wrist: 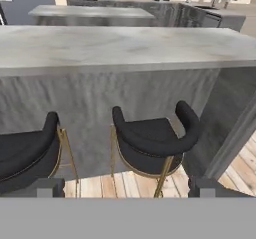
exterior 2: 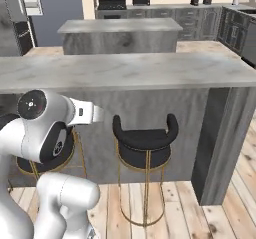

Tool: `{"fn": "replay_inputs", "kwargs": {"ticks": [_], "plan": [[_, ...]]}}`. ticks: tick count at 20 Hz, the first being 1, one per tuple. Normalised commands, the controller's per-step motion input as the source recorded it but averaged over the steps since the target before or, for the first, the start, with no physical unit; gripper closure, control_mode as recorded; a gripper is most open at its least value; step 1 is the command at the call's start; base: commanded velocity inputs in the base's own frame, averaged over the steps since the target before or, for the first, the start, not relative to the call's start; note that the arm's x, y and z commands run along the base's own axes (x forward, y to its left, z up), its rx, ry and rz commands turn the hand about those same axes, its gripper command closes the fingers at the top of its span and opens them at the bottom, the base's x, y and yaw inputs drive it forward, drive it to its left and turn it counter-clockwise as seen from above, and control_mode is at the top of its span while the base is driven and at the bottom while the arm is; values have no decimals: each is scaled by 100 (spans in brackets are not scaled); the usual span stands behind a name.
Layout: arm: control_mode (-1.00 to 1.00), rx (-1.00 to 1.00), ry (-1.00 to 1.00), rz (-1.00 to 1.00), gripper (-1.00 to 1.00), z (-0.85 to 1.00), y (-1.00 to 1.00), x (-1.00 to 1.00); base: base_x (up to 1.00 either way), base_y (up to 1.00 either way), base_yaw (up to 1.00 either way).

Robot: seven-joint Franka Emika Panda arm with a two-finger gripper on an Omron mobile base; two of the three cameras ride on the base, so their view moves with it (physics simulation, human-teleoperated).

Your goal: There is a bowl on the dining counter. Grab a lemon wedge from the fridge and place it in the bowl. Then get the liquor bottle and glass cup from the cabinet and place them next to the bowl.

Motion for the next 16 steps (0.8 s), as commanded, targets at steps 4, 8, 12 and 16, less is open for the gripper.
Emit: {"fn": "replay_inputs", "kwargs": {"ticks": [4, 8, 12, 16], "plan": [[100, 0, 0, 0, -100, 0, 0, 0, -8, -100, -6], [100, 0, 0, 0, -100, 0, 0, 0, -12, -100, -7], [100, 0, 0, 0, -100, 0, 0, 0, -15, -100, -7], [100, 0, 0, 0, -100, 0, 0, 0, -5, -100, -5]]}}
